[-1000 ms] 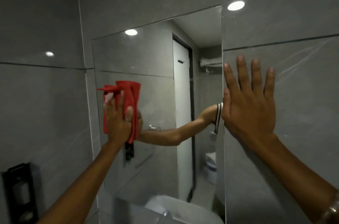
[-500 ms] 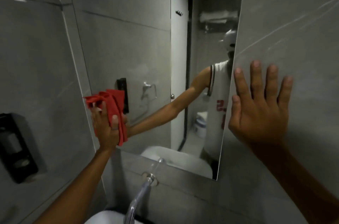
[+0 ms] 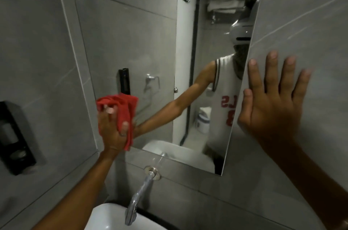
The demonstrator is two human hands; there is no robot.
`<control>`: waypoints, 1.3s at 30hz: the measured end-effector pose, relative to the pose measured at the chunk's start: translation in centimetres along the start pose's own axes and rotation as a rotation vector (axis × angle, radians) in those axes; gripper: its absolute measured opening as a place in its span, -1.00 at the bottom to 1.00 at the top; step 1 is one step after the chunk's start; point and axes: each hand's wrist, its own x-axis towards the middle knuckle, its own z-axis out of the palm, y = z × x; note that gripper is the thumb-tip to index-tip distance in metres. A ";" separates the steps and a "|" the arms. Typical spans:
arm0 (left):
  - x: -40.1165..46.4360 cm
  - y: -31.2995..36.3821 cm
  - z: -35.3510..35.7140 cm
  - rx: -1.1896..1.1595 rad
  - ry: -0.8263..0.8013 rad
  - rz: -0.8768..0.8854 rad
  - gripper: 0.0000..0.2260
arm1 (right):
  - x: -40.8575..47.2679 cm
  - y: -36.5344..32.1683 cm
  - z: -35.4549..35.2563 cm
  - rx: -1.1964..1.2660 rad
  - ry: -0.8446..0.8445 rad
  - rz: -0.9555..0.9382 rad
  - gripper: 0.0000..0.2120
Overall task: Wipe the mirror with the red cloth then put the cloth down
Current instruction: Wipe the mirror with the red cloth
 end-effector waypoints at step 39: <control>16.8 43.8 4.2 -0.054 -0.096 0.460 -0.47 | 3.6 3.8 -7.1 0.701 -0.057 0.327 -0.50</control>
